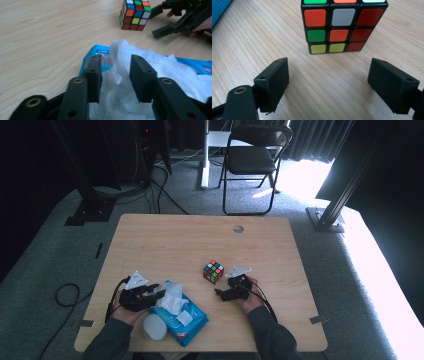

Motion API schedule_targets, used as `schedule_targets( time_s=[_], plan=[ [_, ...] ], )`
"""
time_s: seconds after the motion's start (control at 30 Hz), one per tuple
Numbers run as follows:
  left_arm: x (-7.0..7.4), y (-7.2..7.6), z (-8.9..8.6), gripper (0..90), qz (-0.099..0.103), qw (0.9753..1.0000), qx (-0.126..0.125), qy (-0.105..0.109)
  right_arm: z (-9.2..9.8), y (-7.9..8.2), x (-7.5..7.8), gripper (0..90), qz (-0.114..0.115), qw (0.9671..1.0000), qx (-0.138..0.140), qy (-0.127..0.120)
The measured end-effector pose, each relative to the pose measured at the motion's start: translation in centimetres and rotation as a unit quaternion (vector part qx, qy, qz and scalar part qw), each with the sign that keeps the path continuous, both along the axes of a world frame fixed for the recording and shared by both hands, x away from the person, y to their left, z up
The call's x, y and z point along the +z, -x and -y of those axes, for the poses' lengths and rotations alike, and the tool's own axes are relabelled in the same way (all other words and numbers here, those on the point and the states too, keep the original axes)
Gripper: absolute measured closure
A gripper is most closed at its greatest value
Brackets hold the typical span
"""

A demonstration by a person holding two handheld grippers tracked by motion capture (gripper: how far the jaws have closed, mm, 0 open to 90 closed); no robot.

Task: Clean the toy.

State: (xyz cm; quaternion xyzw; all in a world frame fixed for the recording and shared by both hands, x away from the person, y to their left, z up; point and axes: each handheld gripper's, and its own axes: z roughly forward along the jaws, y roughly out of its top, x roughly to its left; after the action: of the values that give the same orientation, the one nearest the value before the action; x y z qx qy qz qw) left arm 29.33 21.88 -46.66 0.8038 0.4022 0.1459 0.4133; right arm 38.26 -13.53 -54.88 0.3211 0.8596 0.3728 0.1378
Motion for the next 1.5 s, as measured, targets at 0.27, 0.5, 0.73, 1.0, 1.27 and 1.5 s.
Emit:
schedule_targets(
  time_s=[0.27,0.5,0.73,1.0,1.27,1.5],
  plan=[
    [1.1,1.2,0.7,51.7,0.01,0.9995,-0.029,0.006,0.0,0.0,0.0,17.0,0.0,1.0,0.0,0.0],
    [0.0,1.7,1.5,45.3,-0.001,0.999,-0.041,-0.017,0.0,0.0,0.0,17.0,0.0,1.0,0.0,0.0],
    [-1.1,1.3,1.7,52.1,-0.023,0.9983,-0.031,-0.044,0.0,0.0,0.0,17.0,0.0,1.0,0.0,0.0],
    [-0.8,1.2,1.6,74.2,-0.016,0.9985,-0.027,-0.046,0.0,0.0,0.0,17.0,0.0,1.0,0.0,0.0],
    [0.1,0.4,1.1,81.4,-0.002,0.9994,-0.017,-0.03,0.0,0.0,0.0,17.0,0.0,1.0,0.0,0.0],
    [0.6,-0.4,1.2,82.9,0.011,0.9994,-0.006,-0.032,0.0,0.0,0.0,17.0,0.0,1.0,0.0,0.0]
  ],
)
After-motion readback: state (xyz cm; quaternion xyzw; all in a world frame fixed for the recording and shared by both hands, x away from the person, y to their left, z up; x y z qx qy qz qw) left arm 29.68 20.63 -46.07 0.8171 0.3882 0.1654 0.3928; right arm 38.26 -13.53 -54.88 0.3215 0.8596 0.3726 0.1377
